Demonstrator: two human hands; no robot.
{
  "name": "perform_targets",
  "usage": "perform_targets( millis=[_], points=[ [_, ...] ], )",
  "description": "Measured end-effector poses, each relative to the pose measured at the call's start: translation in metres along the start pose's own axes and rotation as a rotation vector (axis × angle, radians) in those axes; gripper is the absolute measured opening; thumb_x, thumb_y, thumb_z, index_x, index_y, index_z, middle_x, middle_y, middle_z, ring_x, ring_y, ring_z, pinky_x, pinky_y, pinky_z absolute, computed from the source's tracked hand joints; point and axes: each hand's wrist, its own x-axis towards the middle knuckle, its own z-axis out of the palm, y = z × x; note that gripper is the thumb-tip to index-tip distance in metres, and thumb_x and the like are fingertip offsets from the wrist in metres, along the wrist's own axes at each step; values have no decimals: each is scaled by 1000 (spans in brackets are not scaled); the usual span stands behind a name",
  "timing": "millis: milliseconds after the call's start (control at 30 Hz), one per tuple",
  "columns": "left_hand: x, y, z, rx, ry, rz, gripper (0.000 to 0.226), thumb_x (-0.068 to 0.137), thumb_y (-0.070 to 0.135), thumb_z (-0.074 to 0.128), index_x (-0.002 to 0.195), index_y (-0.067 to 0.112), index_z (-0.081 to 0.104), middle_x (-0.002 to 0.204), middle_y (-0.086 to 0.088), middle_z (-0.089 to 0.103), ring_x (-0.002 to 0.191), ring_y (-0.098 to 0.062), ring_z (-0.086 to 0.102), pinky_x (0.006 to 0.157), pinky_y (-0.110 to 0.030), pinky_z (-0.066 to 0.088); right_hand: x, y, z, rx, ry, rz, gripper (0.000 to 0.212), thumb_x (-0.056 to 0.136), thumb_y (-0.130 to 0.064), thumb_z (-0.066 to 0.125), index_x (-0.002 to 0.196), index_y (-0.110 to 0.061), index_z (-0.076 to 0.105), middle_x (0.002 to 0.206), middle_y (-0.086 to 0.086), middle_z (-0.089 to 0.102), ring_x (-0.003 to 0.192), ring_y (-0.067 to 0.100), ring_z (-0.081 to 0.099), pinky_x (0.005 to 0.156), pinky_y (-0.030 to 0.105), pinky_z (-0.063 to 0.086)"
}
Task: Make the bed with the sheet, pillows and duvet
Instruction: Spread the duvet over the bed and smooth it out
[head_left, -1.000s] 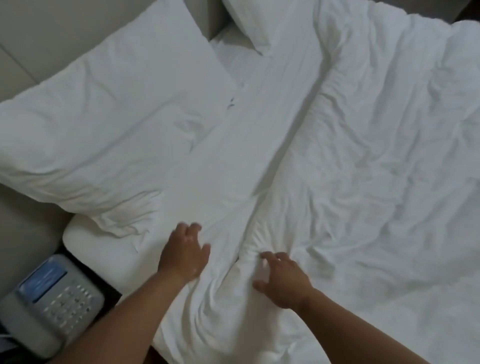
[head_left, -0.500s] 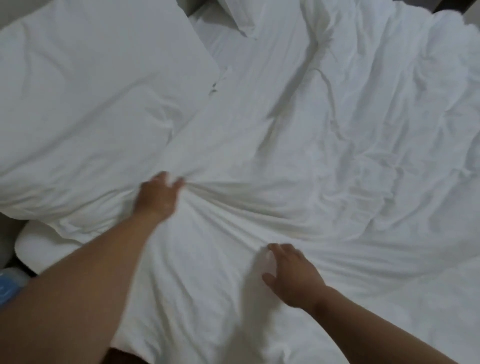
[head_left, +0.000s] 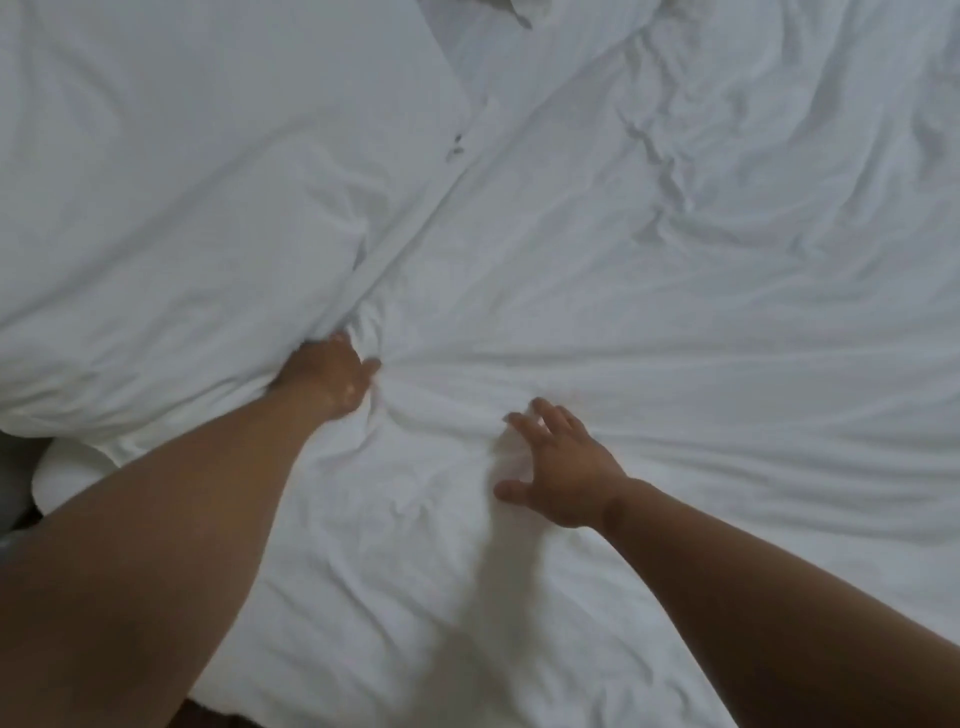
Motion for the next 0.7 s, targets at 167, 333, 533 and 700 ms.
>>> perform_targets(
  millis=[167, 333, 533, 700],
  points=[
    [3, -18, -16, -106, 363, -56, 57, 95, 52, 55, 118, 1, 51, 113, -34, 61, 104, -49, 60, 88, -51, 51, -28, -3, 33, -19, 313, -100, 86, 83, -50, 64, 153, -30, 18, 165, 4, 8, 152, 25, 7, 119, 40, 21],
    [-73, 36, 19, 71, 360, 213, 78, 89, 52, 56, 151, 11, 34, 150, -25, 36, 136, -44, 36, 111, -56, 25, -103, 17, 88, 70, 340, -72, 53, 73, -52, 68, 116, -23, 56, 119, 0, 49, 104, 25, 53, 86, 36, 47],
    [-274, 81, 130, 391, -170, 1082, 92, 54, 81, 66, 131, 30, 64, 134, -13, 61, 120, -34, 60, 100, -48, 48, -229, 74, 165, -31, 123, -36, 80, 68, -77, 59, 129, -27, 56, 132, -2, 55, 117, 23, 54, 98, 41, 45],
    [-287, 136, 156, 141, -216, 1088, 37, 61, 33, 90, 93, 21, 77, 90, -5, 70, 80, -26, 68, 69, -29, 55, -291, 145, 186, -161, 101, 91, 55, 75, -59, 63, 121, -28, 62, 116, -4, 62, 106, 24, 60, 95, 40, 42]
  ],
)
